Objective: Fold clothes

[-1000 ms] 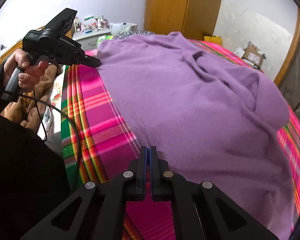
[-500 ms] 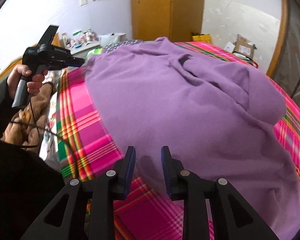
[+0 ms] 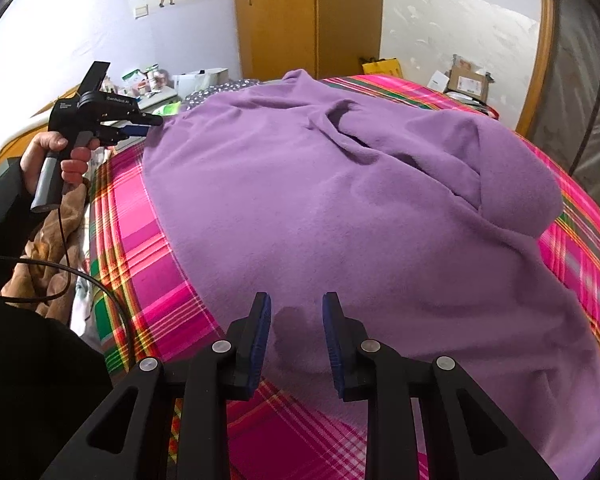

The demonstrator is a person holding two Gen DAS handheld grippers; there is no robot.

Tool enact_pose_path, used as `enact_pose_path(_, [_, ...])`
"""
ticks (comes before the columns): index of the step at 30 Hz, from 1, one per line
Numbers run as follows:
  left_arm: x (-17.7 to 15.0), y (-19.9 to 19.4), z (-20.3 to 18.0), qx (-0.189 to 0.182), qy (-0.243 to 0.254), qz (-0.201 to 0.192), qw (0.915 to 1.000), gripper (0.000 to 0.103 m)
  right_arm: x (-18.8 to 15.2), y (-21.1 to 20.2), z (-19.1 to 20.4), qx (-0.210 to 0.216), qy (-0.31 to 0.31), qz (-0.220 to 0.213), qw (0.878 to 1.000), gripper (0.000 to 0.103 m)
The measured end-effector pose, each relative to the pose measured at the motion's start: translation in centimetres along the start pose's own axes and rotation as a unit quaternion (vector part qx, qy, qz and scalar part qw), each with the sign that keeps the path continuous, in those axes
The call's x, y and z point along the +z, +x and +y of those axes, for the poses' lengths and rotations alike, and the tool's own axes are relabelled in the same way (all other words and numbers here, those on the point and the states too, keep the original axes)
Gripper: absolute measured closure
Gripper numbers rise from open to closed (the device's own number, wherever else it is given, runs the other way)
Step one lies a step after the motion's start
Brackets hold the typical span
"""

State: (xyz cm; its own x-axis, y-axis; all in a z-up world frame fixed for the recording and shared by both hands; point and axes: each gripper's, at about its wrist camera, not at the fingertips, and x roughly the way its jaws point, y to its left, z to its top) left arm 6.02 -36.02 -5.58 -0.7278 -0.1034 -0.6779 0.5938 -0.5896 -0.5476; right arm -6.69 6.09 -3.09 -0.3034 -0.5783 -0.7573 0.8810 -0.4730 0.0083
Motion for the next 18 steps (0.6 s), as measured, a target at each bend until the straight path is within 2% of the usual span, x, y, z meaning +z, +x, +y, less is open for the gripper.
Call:
enact_pose_path(1, [0.0, -0.1, 0.1, 0.005, 0.003, -0.004, 1.0, 0.094, 0.0, 0.0, -0.1, -0.001, 0.002, 0.0, 1.0, 0.076])
enact_pose_path(6, [0.0, -1.3, 0.9, 0.033, 0.016, -0.02, 0.9991, 0.095, 0.1, -0.1, -0.9, -0.014, 0.02, -0.003, 1.0, 0.076])
enact_pose_path(10, [0.2, -0.6, 2.1, 0.039, 0.006, -0.008, 0.9992, 0.095, 0.1, -0.4, -2.1, -0.018, 0.047, -0.011, 0.999, 0.076])
enact_pose_path(15, [0.2, -0.3, 1.4, 0.053, 0.032, 0.008, 0.9981, 0.092, 0.0, -0.6, -3.3, -0.031, 0.07, -0.011, 0.997, 0.076])
enact_pose_path(18, [0.4, -1.7, 1.7, 0.06, 0.024, -0.002, 0.9979, 0.09, -0.7, -1.6, -4.1, -0.04, 0.073, -0.015, 0.996, 0.076])
